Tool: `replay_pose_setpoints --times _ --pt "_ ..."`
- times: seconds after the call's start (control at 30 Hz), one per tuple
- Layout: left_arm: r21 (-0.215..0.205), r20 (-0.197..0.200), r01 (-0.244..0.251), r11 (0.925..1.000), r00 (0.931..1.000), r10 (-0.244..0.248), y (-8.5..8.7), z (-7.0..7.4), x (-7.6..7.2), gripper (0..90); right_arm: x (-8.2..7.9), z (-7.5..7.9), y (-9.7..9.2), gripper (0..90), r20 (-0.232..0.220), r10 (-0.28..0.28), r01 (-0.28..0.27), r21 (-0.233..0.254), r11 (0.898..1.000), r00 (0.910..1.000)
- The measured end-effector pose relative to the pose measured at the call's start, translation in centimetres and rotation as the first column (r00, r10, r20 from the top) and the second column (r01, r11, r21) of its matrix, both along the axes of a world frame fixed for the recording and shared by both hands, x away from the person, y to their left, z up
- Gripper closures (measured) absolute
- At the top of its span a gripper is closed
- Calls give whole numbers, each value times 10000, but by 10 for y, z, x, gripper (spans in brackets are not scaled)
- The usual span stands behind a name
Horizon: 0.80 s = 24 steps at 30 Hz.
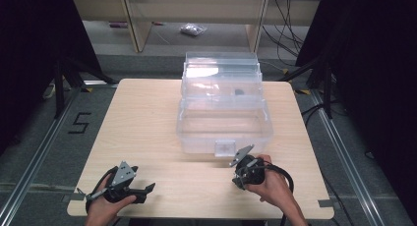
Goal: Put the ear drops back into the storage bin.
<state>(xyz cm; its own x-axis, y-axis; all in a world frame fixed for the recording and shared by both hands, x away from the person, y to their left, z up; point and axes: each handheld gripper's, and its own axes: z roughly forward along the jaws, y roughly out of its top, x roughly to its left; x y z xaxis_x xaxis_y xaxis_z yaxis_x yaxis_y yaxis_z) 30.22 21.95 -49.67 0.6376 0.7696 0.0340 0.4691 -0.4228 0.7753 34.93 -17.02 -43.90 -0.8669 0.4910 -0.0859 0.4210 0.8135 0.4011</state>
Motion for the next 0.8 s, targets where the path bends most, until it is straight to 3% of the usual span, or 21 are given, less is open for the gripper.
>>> replay_pose_setpoints --times 0.13,0.17,0.57,0.8 --pt "-127 -41 34 9999 10000 -34 -1 0 0 151 3 9 -4 602 -54 -413 414 215 9989 9991" --pt "-132 -26 21 9999 10000 -21 -1 0 0 151 6 11 -5 602 87 -139 137 209 9997 9999" --pt "-52 -71 31 10000 10000 -31 0 0 0 151 20 28 -7 602 -353 -158 162 118 9998 9993" --pt "-148 -56 -18 9999 10000 17 -1 0 0 150 28 39 -10 602 -242 85 -81 162 9998 9997"
